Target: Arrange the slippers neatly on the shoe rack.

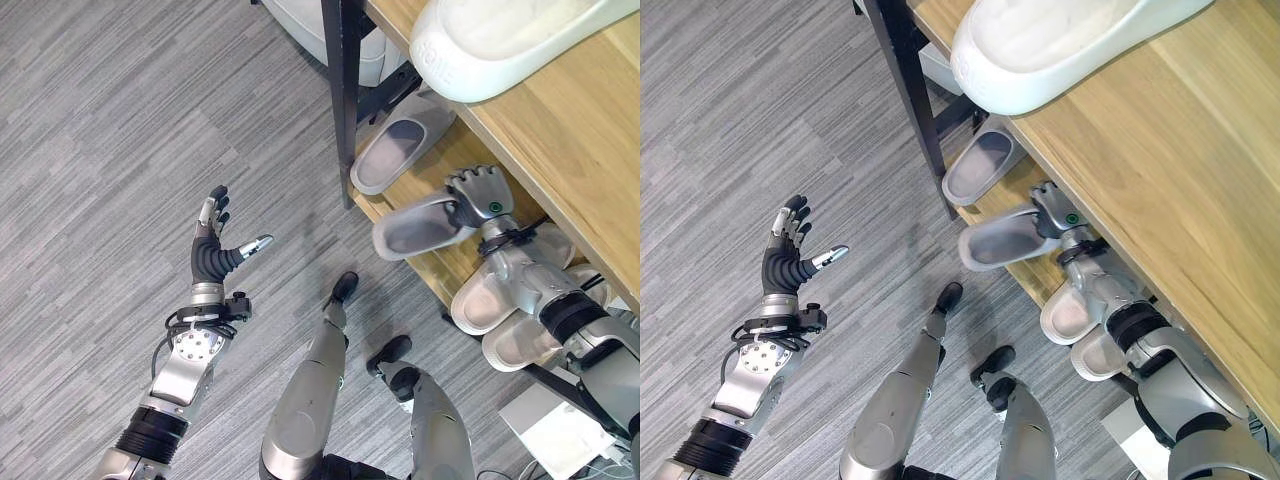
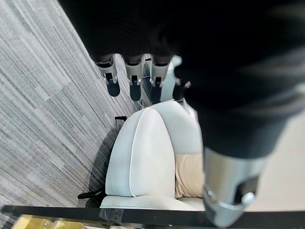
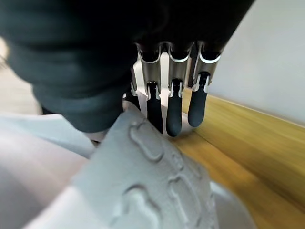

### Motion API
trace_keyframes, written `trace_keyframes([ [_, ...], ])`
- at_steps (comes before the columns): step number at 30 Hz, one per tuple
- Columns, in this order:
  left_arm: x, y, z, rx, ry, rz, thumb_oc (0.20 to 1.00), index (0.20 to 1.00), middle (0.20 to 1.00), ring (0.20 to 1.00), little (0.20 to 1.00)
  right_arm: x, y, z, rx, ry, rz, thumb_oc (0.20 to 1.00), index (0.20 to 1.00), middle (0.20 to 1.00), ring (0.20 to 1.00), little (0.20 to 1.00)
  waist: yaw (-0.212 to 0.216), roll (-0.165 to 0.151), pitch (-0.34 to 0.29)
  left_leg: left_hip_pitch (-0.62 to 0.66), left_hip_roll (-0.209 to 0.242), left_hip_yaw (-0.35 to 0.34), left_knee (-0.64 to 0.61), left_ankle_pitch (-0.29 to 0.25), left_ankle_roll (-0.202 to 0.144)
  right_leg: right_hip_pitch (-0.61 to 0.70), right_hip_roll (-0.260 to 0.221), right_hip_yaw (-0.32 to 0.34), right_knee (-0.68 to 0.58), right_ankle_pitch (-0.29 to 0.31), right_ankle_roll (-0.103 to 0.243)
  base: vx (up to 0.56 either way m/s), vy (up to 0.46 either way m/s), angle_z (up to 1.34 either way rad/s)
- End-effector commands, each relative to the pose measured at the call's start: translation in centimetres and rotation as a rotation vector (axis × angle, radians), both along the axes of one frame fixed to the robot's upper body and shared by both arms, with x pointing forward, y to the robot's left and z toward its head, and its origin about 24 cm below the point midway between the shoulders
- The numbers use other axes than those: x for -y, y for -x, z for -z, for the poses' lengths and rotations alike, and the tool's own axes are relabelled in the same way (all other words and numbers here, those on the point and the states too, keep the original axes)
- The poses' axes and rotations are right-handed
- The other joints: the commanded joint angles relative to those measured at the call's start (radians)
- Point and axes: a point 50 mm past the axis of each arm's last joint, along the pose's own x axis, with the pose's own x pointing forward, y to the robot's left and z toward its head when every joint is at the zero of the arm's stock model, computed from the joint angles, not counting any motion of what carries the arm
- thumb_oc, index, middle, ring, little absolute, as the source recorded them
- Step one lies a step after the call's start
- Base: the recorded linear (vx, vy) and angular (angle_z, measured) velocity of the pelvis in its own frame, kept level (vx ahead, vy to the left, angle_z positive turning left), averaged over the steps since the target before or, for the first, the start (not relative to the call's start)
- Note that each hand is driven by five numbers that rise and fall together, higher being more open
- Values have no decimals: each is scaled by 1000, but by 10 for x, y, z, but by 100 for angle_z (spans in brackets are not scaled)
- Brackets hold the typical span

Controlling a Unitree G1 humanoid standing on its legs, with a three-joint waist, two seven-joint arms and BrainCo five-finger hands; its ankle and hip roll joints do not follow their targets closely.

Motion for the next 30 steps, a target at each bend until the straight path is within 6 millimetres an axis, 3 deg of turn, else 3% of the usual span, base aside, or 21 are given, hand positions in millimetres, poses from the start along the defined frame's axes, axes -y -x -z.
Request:
trace_keyframes([
  [1,-1,8,-18,119,-28,18,1000,1000,1000,1000,1000,22,-2,-44,125,149,39,200,200,200,200,200,18,-20,-31,23,57,14,45,-145,-48,76,-22,42,-54,-56,55,0,0,0],
  [5,0,10,-20,124,-30,27,1000,1000,1000,1000,1000,27,-6,-60,170,193,84,200,200,200,200,200,23,-25,-31,22,61,11,37,-142,-51,74,-17,37,-67,-49,57,0,0,0],
  [11,2,14,-17,110,-46,56,1000,1000,1000,1000,1000,10,-10,-113,335,253,34,200,200,200,200,200,45,-35,-40,18,56,6,31,-146,-48,77,-16,32,-79,-45,64,52,-5,1],
  [17,2,15,-17,104,-44,76,1000,1000,1000,1000,1000,6,-10,-123,324,349,16,200,200,200,200,200,58,-46,-46,16,56,0,30,-147,-50,84,-11,25,-90,-45,64,41,-21,0],
  [27,-3,18,-15,86,-64,71,1000,1000,1000,1000,1000,36,-6,-124,259,427,101,200,200,200,200,200,61,-60,-43,10,61,-2,29,-148,-58,80,-6,20,-86,-50,60,12,-10,0],
  [28,-3,19,-14,82,-64,67,1000,1000,1000,1000,1000,42,-6,-125,266,424,129,291,291,291,291,291,60,-59,-43,12,63,-3,26,-148,-58,79,-6,21,-86,-49,60,0,0,0],
  [29,-3,19,-14,84,-65,67,1000,1000,1000,1000,1000,51,-6,-125,273,423,190,1000,1000,1000,1000,1000,58,-58,-40,12,65,0,26,-146,-57,77,-5,24,-85,-47,60,0,0,0],
  [30,-3,19,-14,85,-61,63,1000,1000,1000,1000,1000,53,-7,-124,282,408,210,1000,1000,1000,1000,1000,57,-56,-38,13,66,1,24,-145,-57,76,-5,25,-87,-46,59,0,0,0],
])
